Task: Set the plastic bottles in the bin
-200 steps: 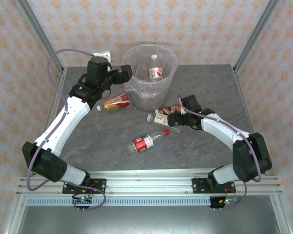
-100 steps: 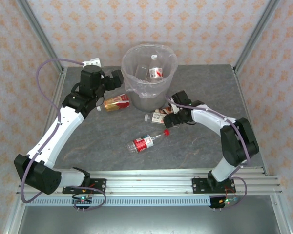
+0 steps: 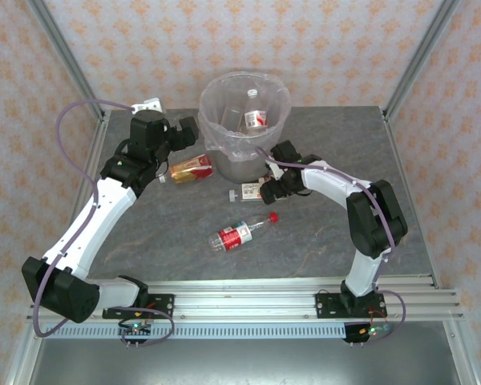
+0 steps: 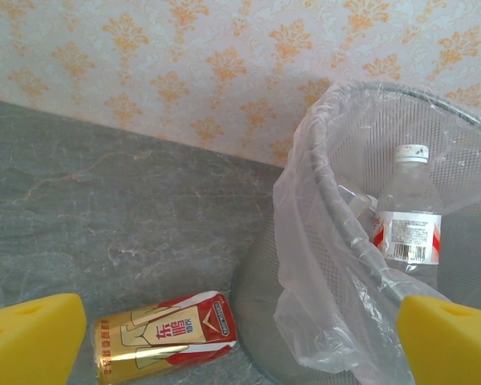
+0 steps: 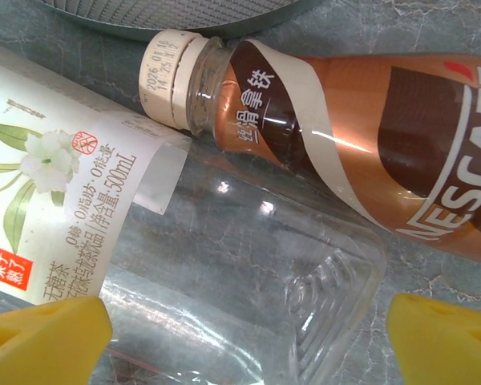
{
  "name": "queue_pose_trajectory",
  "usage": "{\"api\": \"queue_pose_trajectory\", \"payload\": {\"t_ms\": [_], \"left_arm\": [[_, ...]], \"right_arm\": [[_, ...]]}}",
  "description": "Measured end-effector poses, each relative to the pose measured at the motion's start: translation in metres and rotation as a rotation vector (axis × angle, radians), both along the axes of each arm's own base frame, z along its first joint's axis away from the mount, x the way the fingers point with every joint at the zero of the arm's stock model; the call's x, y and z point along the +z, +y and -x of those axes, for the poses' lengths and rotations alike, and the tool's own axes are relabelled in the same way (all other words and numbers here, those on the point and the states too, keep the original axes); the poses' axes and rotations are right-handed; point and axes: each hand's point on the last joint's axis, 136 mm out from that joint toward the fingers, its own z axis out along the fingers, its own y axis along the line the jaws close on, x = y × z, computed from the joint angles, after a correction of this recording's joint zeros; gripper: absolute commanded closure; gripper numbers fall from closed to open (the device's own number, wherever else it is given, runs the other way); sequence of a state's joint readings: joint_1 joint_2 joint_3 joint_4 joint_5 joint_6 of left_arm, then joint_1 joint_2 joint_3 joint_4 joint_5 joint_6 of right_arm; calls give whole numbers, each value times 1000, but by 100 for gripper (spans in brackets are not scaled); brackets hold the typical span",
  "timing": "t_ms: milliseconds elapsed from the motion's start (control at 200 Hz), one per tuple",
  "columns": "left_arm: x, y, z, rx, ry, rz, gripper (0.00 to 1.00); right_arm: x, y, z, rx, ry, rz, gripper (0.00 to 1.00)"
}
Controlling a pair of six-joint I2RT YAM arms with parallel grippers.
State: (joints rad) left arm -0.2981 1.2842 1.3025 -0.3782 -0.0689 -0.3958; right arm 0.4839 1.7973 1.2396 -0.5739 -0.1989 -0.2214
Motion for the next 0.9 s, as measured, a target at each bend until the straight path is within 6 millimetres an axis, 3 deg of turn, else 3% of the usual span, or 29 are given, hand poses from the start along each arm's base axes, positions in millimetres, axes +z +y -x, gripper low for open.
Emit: {"api": "queue_pose_trajectory", "payload": {"t_ms": [285, 490, 726, 901], "left_arm": [[-1, 0, 0, 2, 3, -2, 0], [-2, 2, 0, 13, 2, -7, 0], [-2, 3, 0, 17, 3, -8, 0], [-7, 6, 0, 26, 13, -5, 0]], "right_arm": [[-1, -1, 4, -26, 11, -10, 8], [-2, -9, 25, -82, 36, -20, 8], [-30, -56, 68, -244, 173, 116, 7], [-19, -70, 81, -322, 164, 98, 3]]}}
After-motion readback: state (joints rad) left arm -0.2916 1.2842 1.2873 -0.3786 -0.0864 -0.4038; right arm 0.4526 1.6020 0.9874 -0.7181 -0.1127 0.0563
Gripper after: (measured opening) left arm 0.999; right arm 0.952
